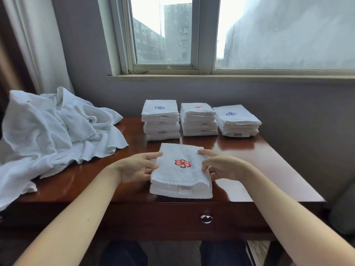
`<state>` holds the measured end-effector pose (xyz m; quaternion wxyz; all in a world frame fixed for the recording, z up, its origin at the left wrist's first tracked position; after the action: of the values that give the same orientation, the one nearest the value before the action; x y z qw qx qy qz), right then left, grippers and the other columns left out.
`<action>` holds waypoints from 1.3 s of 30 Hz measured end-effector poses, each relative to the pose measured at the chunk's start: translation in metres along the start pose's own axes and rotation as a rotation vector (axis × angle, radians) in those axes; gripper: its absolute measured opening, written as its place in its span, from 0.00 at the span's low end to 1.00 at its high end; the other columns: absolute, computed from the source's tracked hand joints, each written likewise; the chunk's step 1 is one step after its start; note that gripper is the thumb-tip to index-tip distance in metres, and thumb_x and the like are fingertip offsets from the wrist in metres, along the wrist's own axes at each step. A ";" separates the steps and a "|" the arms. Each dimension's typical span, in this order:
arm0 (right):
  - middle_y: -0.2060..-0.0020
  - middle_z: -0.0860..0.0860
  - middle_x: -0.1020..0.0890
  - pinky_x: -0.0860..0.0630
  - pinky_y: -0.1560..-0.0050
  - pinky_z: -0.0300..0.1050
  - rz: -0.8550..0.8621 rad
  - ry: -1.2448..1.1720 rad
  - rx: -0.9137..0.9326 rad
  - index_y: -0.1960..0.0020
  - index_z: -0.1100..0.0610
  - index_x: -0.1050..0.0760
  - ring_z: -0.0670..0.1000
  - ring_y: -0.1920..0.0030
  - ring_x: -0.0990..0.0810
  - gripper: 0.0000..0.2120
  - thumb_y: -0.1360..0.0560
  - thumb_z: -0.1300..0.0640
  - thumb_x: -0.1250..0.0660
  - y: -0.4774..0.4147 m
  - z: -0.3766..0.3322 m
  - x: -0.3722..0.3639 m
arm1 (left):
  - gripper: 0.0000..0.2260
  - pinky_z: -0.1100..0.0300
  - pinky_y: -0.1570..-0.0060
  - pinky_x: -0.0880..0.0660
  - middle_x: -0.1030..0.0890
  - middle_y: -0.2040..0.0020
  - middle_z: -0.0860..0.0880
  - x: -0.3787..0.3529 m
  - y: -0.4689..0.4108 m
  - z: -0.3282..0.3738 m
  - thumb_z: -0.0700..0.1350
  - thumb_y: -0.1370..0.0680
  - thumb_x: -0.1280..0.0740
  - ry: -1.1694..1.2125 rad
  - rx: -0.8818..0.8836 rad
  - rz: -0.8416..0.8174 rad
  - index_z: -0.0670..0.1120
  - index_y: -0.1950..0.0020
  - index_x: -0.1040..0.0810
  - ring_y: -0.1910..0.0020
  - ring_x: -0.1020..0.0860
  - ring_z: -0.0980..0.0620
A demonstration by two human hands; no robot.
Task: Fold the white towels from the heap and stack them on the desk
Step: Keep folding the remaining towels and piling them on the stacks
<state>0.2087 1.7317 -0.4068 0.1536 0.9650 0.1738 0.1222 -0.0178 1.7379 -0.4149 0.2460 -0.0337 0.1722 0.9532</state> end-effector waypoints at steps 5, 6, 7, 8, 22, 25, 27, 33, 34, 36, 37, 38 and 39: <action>0.50 0.55 0.22 0.26 0.59 0.41 0.007 -0.081 0.063 0.34 0.51 0.31 0.48 0.62 0.25 0.24 0.27 0.70 0.41 0.010 -0.009 0.017 | 0.28 0.54 0.46 0.19 0.19 0.36 0.46 -0.028 -0.001 0.027 0.31 0.24 0.34 -0.030 -0.118 -0.026 0.52 0.27 0.31 0.38 0.20 0.47; 0.50 0.54 0.20 0.25 0.60 0.40 0.017 -0.097 0.086 0.36 0.51 0.30 0.48 0.61 0.23 0.24 0.27 0.70 0.41 0.012 -0.011 0.023 | 0.29 0.53 0.46 0.19 0.19 0.37 0.46 -0.033 -0.003 0.034 0.31 0.25 0.33 -0.034 -0.143 -0.022 0.52 0.27 0.30 0.39 0.20 0.46; 0.49 0.53 0.19 0.24 0.59 0.40 0.037 -0.110 0.115 0.35 0.51 0.29 0.48 0.59 0.22 0.25 0.28 0.70 0.41 0.013 -0.014 0.031 | 0.30 0.51 0.45 0.20 0.19 0.37 0.46 -0.038 -0.005 0.041 0.31 0.27 0.32 -0.042 -0.169 -0.018 0.53 0.28 0.30 0.39 0.20 0.46; 0.45 0.53 0.19 0.23 0.57 0.41 0.069 -0.115 0.149 0.33 0.51 0.30 0.50 0.55 0.21 0.27 0.28 0.70 0.41 0.015 -0.017 0.041 | 0.32 0.50 0.42 0.21 0.20 0.36 0.46 -0.043 -0.009 0.048 0.32 0.29 0.31 -0.056 -0.195 -0.016 0.53 0.28 0.29 0.38 0.21 0.46; 0.34 0.50 0.24 0.23 0.60 0.36 0.518 -0.114 0.607 0.27 0.49 0.34 0.42 0.50 0.19 0.38 0.32 0.76 0.46 -0.001 -0.093 0.219 | 0.41 0.65 0.61 0.26 0.26 0.31 0.58 -0.127 -0.140 0.183 0.25 0.29 0.41 -0.497 -0.523 0.004 0.54 0.21 0.42 0.61 0.25 0.55; 0.36 0.52 0.24 0.22 0.59 0.35 0.572 -0.101 0.619 0.27 0.52 0.34 0.41 0.53 0.17 0.37 0.31 0.77 0.47 -0.023 -0.107 0.260 | 0.41 0.63 0.60 0.27 0.29 0.28 0.53 -0.138 -0.180 0.209 0.24 0.28 0.42 -0.530 -0.554 0.042 0.52 0.20 0.44 0.55 0.28 0.46; 0.38 0.52 0.23 0.21 0.61 0.35 0.593 -0.097 0.602 0.27 0.53 0.34 0.39 0.54 0.17 0.36 0.30 0.77 0.47 -0.038 -0.115 0.284 | 0.40 0.62 0.61 0.27 0.28 0.28 0.50 -0.142 -0.208 0.223 0.23 0.27 0.43 -0.542 -0.552 0.072 0.50 0.20 0.45 0.57 0.30 0.45; 0.40 0.53 0.21 0.22 0.64 0.34 0.654 -0.092 0.524 0.27 0.53 0.32 0.40 0.57 0.16 0.36 0.30 0.76 0.49 -0.083 -0.125 0.342 | 0.39 0.63 0.63 0.24 0.26 0.30 0.49 -0.146 -0.279 0.244 0.24 0.27 0.42 -0.505 -0.494 0.113 0.49 0.20 0.45 0.58 0.21 0.56; 0.40 0.53 0.21 0.22 0.64 0.35 0.652 -0.085 0.509 0.27 0.53 0.32 0.41 0.57 0.16 0.36 0.30 0.76 0.49 -0.091 -0.124 0.347 | 0.39 0.62 0.61 0.23 0.25 0.31 0.49 -0.145 -0.288 0.244 0.24 0.27 0.42 -0.509 -0.480 0.119 0.49 0.19 0.45 0.54 0.20 0.54; 0.40 0.54 0.21 0.23 0.65 0.34 0.643 -0.065 0.482 0.26 0.53 0.32 0.40 0.59 0.16 0.36 0.30 0.75 0.49 -0.105 -0.119 0.354 | 0.39 0.61 0.60 0.22 0.24 0.33 0.48 -0.140 -0.303 0.242 0.25 0.27 0.41 -0.511 -0.452 0.140 0.49 0.19 0.45 0.51 0.20 0.51; 0.40 0.54 0.21 0.23 0.65 0.33 0.641 -0.055 0.472 0.26 0.54 0.32 0.39 0.60 0.17 0.36 0.30 0.75 0.49 -0.112 -0.116 0.357 | 0.39 0.61 0.61 0.22 0.23 0.34 0.48 -0.138 -0.310 0.240 0.25 0.27 0.41 -0.511 -0.439 0.148 0.50 0.20 0.45 0.52 0.20 0.52; 0.40 0.54 0.21 0.24 0.65 0.33 0.642 -0.047 0.463 0.26 0.54 0.32 0.40 0.60 0.17 0.36 0.30 0.75 0.49 -0.118 -0.113 0.360 | 0.39 0.61 0.62 0.22 0.23 0.35 0.47 -0.135 -0.316 0.237 0.25 0.27 0.41 -0.512 -0.428 0.156 0.50 0.20 0.45 0.54 0.20 0.53; 0.40 0.54 0.21 0.24 0.65 0.33 0.645 -0.044 0.456 0.27 0.54 0.32 0.41 0.59 0.17 0.36 0.30 0.75 0.49 -0.124 -0.110 0.363 | 0.39 0.61 0.62 0.22 0.23 0.35 0.47 -0.134 -0.322 0.234 0.25 0.27 0.40 -0.519 -0.419 0.164 0.50 0.20 0.45 0.56 0.21 0.54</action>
<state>0.4702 2.0052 -0.2811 -0.1074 0.9818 -0.1189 0.1019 0.2589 2.0215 -0.2754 0.1921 0.1740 -0.0936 0.9613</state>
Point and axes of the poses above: each hand's wrist, its own y-axis away from the middle knuckle, its own x-axis out of the back of the hand, z = x × y, the point moved 8 cm from there along -y, towards the middle knuckle
